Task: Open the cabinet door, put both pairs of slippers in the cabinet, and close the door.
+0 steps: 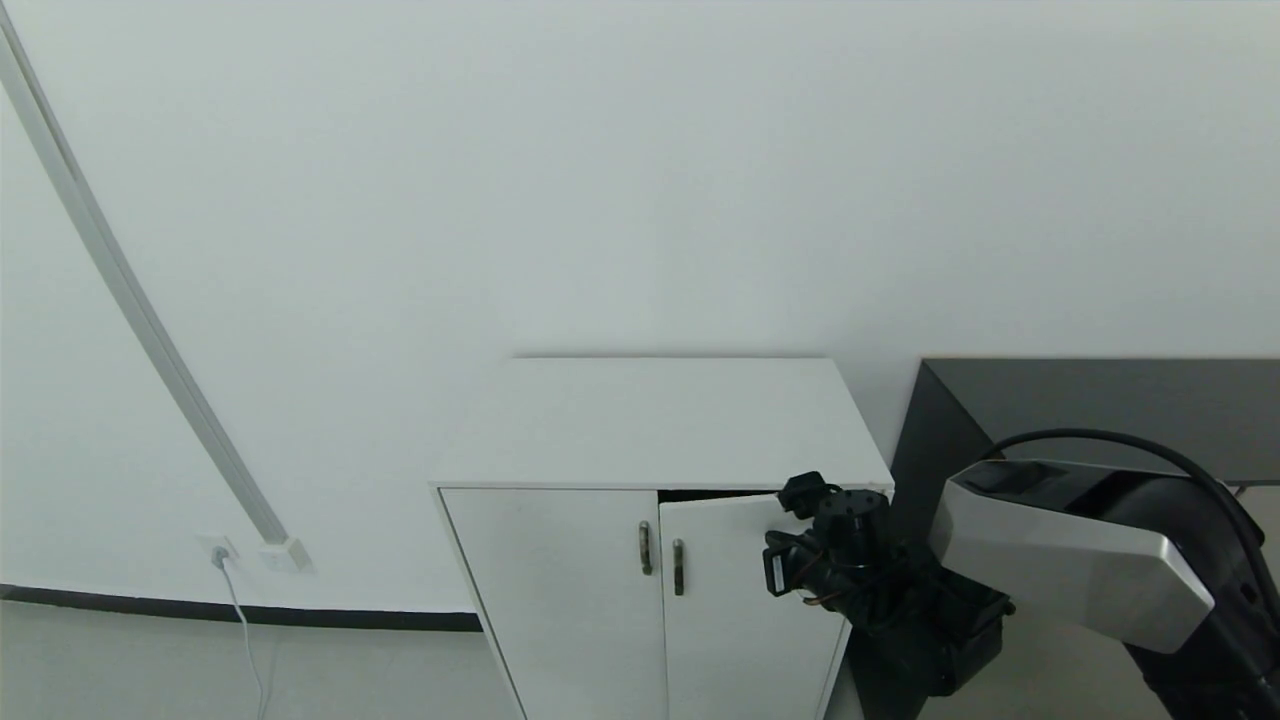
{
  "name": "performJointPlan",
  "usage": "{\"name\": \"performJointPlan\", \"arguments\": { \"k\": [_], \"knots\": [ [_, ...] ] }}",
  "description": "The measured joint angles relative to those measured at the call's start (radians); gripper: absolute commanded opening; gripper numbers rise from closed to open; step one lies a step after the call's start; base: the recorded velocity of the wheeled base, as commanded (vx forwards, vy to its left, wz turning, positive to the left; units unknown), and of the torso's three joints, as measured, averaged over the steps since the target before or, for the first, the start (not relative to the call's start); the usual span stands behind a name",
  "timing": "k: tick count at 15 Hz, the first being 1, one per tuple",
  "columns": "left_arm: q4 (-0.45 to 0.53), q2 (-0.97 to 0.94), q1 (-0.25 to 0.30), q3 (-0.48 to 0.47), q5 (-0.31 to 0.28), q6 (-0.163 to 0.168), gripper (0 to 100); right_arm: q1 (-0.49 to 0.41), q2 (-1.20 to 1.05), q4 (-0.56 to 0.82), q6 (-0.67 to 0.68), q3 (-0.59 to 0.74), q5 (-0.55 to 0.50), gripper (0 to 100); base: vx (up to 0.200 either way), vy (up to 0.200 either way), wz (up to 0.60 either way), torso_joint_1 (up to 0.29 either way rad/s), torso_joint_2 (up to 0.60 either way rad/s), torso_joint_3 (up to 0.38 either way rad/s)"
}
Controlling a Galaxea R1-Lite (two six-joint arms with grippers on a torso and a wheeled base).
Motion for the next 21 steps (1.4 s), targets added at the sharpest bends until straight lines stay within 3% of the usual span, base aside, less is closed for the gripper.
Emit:
{"name": "performJointPlan", "arguments": {
  "k": [21],
  "knots": [
    [0.000,0.000,0.000,-0.001,0.000,-0.004,0,-0.040,0.001,0.016,0.000,-0.038,0.001,0,0.000,0.000,0.00,0.000,0.00,0.000]
  ]
}}
